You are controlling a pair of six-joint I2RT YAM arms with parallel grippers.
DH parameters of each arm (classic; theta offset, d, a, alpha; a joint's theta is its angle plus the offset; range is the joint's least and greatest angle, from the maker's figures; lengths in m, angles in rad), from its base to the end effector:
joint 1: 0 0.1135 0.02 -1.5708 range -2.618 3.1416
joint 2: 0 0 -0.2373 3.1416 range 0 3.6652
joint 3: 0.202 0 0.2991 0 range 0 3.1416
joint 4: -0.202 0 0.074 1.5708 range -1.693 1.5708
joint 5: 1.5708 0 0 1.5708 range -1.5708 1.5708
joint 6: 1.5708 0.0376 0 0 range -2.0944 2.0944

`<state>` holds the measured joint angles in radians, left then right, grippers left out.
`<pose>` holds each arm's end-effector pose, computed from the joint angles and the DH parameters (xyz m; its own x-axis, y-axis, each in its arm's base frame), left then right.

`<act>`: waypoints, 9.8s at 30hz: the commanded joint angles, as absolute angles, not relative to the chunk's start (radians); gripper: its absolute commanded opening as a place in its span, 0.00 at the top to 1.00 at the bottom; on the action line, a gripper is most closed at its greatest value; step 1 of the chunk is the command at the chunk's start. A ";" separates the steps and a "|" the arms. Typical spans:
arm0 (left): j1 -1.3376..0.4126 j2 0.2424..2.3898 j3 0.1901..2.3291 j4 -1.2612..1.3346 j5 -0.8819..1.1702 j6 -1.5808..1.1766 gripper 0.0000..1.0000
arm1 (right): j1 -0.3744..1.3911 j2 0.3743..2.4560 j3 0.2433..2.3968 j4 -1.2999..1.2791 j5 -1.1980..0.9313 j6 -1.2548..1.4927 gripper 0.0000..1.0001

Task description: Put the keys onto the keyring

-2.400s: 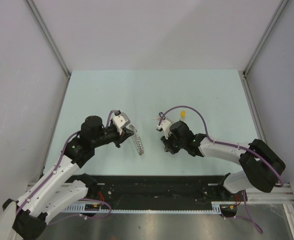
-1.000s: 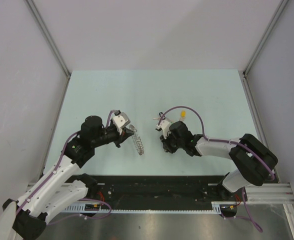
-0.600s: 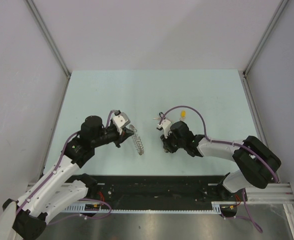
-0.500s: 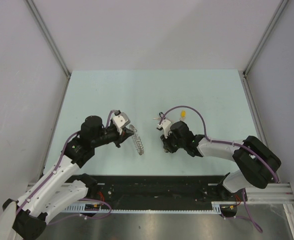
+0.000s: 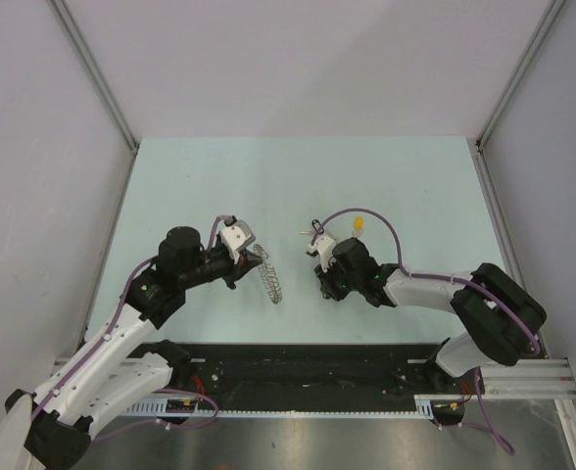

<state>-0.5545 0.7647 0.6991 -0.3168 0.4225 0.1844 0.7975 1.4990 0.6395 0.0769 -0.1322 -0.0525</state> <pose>0.2006 -0.1424 0.2780 -0.1645 0.2986 -0.9401 0.8482 0.5293 0.0197 0.2190 0.2315 0.0889 -0.4512 -0.5367 -0.7130 -0.7994 0.5982 0.0556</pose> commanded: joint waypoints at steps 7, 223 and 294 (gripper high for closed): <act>-0.560 0.750 0.693 -0.264 0.440 0.189 1.00 | 0.801 1.499 0.640 0.095 -0.146 -0.043 0.99; -0.762 0.876 0.762 -0.104 0.821 0.371 1.00 | 0.954 0.950 1.005 -0.390 -0.449 -0.359 1.00; -0.762 0.882 0.767 -0.110 0.825 0.371 1.00 | 0.953 0.925 1.005 -0.414 -0.417 -0.360 1.00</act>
<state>-0.7574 0.8967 0.7589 -0.1566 0.8146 0.3737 0.9524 0.9478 0.9638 -0.4118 -0.4263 -0.3676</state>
